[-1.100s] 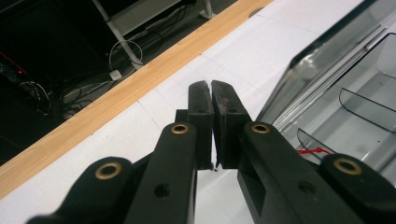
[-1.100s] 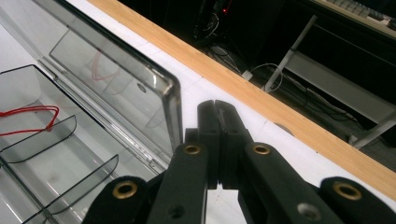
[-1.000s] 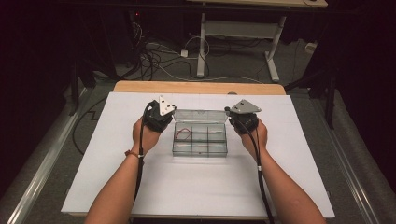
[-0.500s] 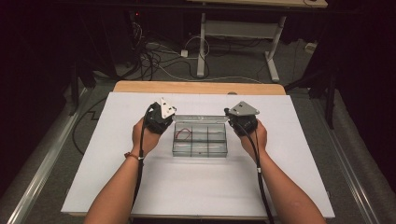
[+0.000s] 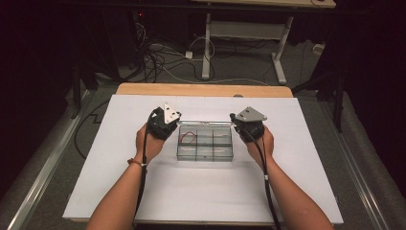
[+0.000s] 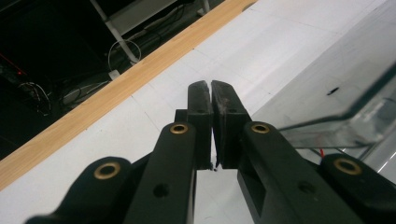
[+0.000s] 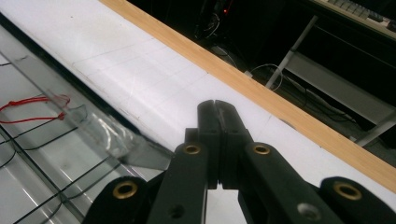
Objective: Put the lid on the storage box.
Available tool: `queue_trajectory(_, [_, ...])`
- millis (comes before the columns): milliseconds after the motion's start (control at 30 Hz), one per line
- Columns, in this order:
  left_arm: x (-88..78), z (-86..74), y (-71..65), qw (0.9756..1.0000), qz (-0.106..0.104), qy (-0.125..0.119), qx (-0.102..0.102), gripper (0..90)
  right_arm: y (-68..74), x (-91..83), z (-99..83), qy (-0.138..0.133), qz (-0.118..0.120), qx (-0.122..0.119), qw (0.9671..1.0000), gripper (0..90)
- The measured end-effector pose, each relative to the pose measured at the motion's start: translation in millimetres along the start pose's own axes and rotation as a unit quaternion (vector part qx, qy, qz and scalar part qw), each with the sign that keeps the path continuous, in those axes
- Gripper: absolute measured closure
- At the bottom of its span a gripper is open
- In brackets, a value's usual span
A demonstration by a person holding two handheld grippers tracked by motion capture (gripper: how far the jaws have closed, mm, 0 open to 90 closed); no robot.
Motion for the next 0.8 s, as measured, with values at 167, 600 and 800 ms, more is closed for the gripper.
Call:
queue_trajectory(167, [-1.2,-1.6,-1.6,1.0,0.001,0.0,0.002,84.3,0.8,-0.5,-1.1,0.0,0.001,0.001,1.0,90.0])
queue_trajectory(600, [-2.7,-5.3,-4.3,1.0,-0.003,-0.001,-0.004,84.3,3.8,-1.6,-4.8,-0.003,0.002,0.001,1.0,90.0])
queue_trajectory(800, [-3.9,-7.6,-6.2,1.0,0.003,-0.004,-0.007,84.2,5.8,-2.2,-6.6,-0.002,0.001,-0.003,1.0,90.0])
Point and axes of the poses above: each handheld gripper's, and its own axes: x roughly forward along the jaws, z roughly out of its top, y roughly to its left, the point moved 5 cm from there along x, roughly forward along the jaws, and after that the axes turned 12 degrees about z, right-handed, at the moved point
